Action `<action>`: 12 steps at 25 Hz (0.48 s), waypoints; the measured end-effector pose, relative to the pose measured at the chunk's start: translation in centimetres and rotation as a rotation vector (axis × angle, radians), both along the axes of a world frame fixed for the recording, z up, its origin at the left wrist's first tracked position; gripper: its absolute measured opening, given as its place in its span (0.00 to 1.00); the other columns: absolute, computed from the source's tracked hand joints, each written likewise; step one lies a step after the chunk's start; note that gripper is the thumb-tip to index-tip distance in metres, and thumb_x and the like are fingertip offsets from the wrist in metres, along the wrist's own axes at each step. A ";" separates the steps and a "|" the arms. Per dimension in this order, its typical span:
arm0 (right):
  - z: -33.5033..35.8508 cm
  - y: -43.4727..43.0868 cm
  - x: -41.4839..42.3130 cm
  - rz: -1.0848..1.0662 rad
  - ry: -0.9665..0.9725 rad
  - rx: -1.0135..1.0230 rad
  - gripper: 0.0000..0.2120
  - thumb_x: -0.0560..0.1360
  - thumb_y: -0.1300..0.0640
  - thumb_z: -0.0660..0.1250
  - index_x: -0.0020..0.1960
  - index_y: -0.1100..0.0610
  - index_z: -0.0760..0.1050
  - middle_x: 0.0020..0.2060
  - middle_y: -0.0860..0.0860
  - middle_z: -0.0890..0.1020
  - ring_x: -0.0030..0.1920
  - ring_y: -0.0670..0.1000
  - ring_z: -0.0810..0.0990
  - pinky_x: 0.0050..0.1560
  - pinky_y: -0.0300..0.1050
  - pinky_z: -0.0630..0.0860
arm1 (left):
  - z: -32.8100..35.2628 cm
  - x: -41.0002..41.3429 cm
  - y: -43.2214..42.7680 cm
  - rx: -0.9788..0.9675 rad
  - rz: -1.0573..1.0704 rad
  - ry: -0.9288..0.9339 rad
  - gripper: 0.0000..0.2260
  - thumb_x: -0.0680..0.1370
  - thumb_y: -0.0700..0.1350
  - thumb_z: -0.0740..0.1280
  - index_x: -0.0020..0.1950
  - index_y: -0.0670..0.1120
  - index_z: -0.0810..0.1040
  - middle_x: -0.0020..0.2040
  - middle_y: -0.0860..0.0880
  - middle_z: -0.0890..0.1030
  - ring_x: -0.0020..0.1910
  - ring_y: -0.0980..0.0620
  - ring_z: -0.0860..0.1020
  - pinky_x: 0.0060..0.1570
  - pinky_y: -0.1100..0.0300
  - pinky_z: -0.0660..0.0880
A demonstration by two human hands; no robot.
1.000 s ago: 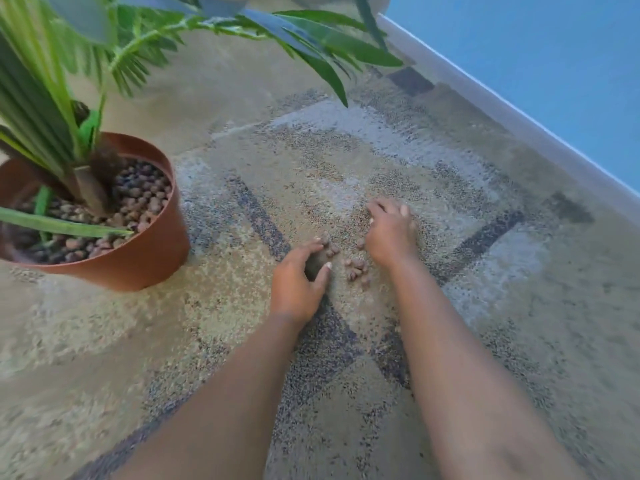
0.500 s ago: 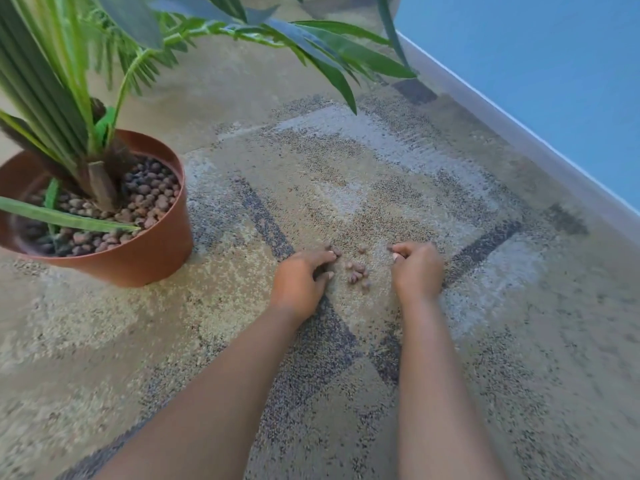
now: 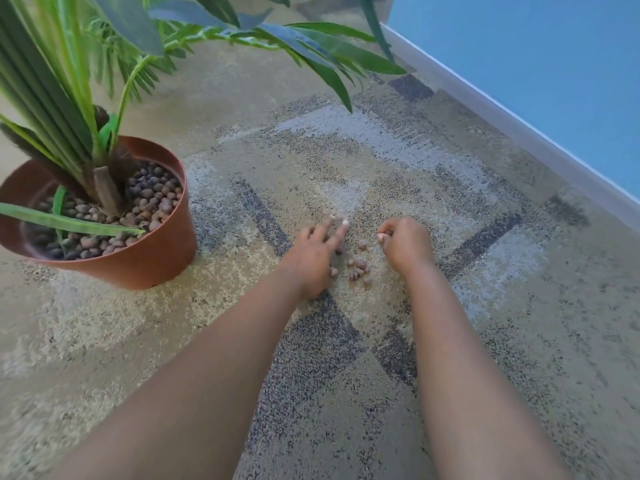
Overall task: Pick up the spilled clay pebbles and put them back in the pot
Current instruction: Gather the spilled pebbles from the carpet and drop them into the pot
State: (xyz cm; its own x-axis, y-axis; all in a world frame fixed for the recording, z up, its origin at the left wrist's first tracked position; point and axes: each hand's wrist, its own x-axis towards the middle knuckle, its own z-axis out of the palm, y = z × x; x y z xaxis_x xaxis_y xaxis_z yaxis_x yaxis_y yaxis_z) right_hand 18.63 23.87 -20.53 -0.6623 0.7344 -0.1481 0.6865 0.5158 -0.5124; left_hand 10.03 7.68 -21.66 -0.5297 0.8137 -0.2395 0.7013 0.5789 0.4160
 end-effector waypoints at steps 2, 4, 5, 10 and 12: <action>0.4 -0.7 -0.1 0.033 0.040 -0.093 0.03 0.74 0.59 0.71 0.44 0.51 0.81 0.43 0.50 0.84 0.35 0.46 0.81 0.28 0.31 0.73 | 0.0 -0.4 -0.2 -0.024 -0.079 0.009 0.33 0.77 0.44 0.68 0.79 0.51 0.56 0.78 0.51 0.58 0.76 0.43 0.53 0.73 0.37 0.59; 0.5 -1.7 -0.3 0.056 0.063 -0.092 0.05 0.73 0.59 0.72 0.47 0.52 0.83 0.46 0.49 0.85 0.35 0.42 0.80 0.27 0.27 0.71 | -0.3 -0.3 -0.4 0.054 -0.040 0.020 0.25 0.77 0.46 0.69 0.73 0.48 0.69 0.71 0.48 0.69 0.71 0.45 0.61 0.72 0.41 0.64; 0.3 -2.1 -0.4 0.073 0.053 -0.076 0.06 0.73 0.60 0.73 0.49 0.53 0.84 0.49 0.49 0.85 0.36 0.41 0.79 0.31 0.26 0.71 | -0.6 0.0 -0.5 0.096 -0.004 0.034 0.22 0.76 0.46 0.70 0.70 0.47 0.73 0.67 0.49 0.72 0.67 0.46 0.64 0.71 0.44 0.66; 0.6 -2.8 -1.0 0.118 -0.052 -0.059 0.09 0.74 0.65 0.70 0.49 0.53 0.83 0.54 0.53 0.82 0.48 0.49 0.80 0.56 0.47 0.79 | -0.9 0.1 -1.1 0.195 0.102 0.051 0.09 0.76 0.44 0.70 0.56 0.48 0.80 0.56 0.52 0.77 0.54 0.52 0.67 0.64 0.51 0.72; 1.0 -2.9 -0.9 0.135 -0.042 -0.068 0.07 0.74 0.65 0.70 0.45 0.55 0.82 0.50 0.51 0.82 0.44 0.46 0.78 0.52 0.44 0.80 | -0.7 -0.1 -1.4 0.218 0.112 0.050 0.06 0.77 0.42 0.69 0.53 0.48 0.81 0.52 0.52 0.78 0.51 0.52 0.69 0.59 0.52 0.75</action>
